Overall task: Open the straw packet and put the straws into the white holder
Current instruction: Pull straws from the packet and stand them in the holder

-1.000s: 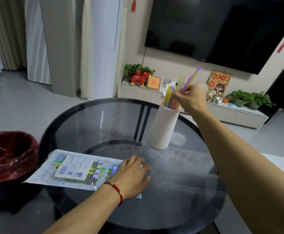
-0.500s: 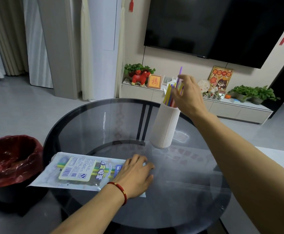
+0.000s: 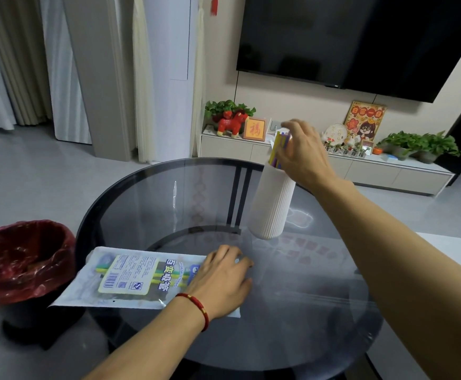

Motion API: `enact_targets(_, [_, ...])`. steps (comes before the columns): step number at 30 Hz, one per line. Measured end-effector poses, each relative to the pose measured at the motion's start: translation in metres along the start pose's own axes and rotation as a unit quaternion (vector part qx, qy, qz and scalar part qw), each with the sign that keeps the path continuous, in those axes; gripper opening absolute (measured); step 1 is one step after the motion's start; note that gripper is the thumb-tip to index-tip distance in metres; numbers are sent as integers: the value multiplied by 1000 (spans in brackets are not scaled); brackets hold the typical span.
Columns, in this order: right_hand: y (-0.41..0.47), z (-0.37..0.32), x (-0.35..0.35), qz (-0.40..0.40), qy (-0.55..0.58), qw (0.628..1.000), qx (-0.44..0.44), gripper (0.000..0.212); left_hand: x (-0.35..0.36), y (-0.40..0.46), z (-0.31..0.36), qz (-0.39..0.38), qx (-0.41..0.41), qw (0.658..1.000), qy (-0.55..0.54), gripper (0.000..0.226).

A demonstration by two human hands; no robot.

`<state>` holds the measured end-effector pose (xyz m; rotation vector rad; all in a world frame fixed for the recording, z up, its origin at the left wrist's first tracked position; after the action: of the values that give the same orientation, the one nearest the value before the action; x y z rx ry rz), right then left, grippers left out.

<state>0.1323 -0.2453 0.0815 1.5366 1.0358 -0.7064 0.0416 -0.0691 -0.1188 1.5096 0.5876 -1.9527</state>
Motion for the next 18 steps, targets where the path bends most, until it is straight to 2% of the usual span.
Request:
enact_targets(2, [1,2,2,-33,-1,999,5,64,-7,-2,-3,13,-3,1000,7,49])
enact_targets(4, [0,2,5,-84,-7,996,11,73,-9,-4,-12,-16,-14,1000,12,71])
enact_targets(5, [-3,0,0,-69,-2,998,7,72,-7,-7,-18,-45,-24,999,18,86])
enact_targets(7, [-16,-5,-22,27,38,999,-5,61,2,-16,-35,-123,-55,990,33,117])
enact_targets(9, [-41,-9,-35,113,86,990,-12,47,12,-26,-50,-189,-79,978,48,135])
enact_targets(11, [-72,-10,-25,111,135,985,-4,36,15,-31,-56,-206,-82,974,47,138])
enact_targets(14, [-127,-3,30,3,216,975,56,30,4,-29,-53,-163,-81,982,50,133])
enact_targets(18, [-182,7,101,-144,257,949,112,21,-11,-23,-39,-99,-67,987,103,108])
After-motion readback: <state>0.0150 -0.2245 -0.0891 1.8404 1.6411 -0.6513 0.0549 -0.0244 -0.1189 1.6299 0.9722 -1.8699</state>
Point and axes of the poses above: each hand's wrist, its own y-axis towards the middle knuckle, its own x-axis out of the palm, z = x × y, the point moved 7 cm from there along y, towards the middle knuckle, and after that the axes turned 12 degrees about -z, right-handed, at the moved point
